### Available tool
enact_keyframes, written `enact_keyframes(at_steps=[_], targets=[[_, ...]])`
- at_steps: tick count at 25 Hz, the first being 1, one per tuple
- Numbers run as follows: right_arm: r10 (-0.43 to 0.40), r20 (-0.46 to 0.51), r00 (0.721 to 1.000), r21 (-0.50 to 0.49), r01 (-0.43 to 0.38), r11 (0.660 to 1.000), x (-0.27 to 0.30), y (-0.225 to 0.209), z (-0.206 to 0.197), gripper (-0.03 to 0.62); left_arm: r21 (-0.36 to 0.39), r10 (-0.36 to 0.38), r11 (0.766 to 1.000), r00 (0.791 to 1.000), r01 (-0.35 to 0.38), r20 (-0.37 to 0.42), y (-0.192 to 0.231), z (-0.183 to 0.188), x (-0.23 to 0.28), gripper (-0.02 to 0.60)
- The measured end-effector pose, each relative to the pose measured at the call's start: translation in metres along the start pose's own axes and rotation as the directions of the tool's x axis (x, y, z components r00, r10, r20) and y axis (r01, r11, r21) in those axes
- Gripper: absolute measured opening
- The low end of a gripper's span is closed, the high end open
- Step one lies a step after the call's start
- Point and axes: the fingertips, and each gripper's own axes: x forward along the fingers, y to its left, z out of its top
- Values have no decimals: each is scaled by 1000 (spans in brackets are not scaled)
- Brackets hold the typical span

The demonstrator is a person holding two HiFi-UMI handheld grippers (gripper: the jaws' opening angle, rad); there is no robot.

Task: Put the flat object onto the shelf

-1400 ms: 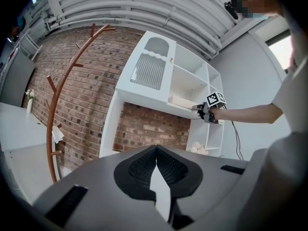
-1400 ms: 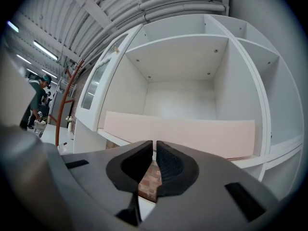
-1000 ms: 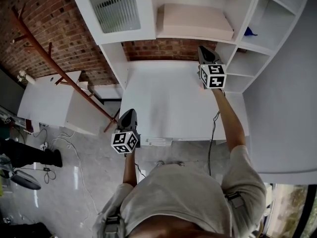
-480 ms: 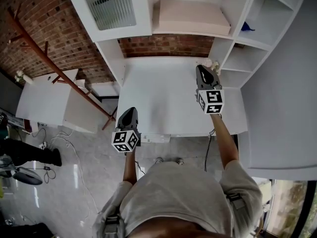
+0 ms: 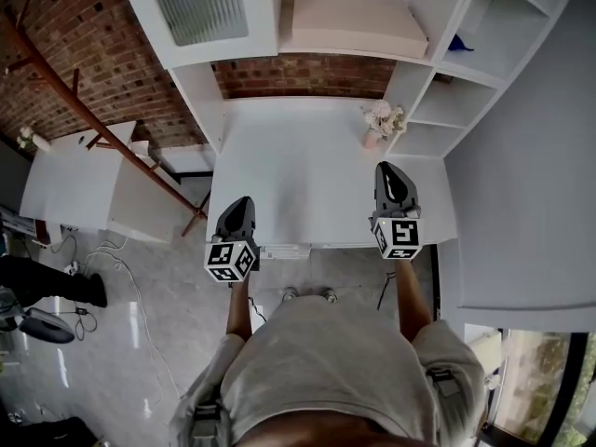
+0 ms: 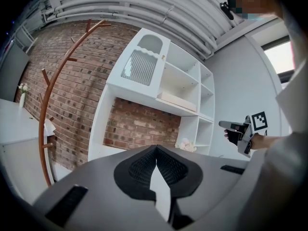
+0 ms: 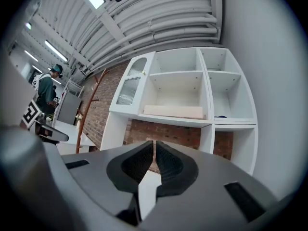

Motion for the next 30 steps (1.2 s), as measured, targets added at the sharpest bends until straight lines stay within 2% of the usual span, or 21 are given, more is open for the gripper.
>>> enact_keyframes(at_steps=[5, 12, 21, 30], targets=[[-9, -44, 999, -7, 9, 1000, -36, 14, -22, 41, 23, -30, 999, 999, 31, -20, -15, -7, -1, 15], [-29, -60, 998, 84, 34, 996, -69, 30, -42, 38, 27, -78, 997, 996, 79, -37, -34, -22, -8, 15], [31, -107, 994, 103, -20, 994, -72, 49, -58, 31, 22, -76, 997, 996, 77, -41, -47, -34, -17, 15], [44, -126, 991, 92, -33, 995, -65, 54, -60, 29, 22, -68, 997, 997, 69, -35, -47, -30, -18, 15]])
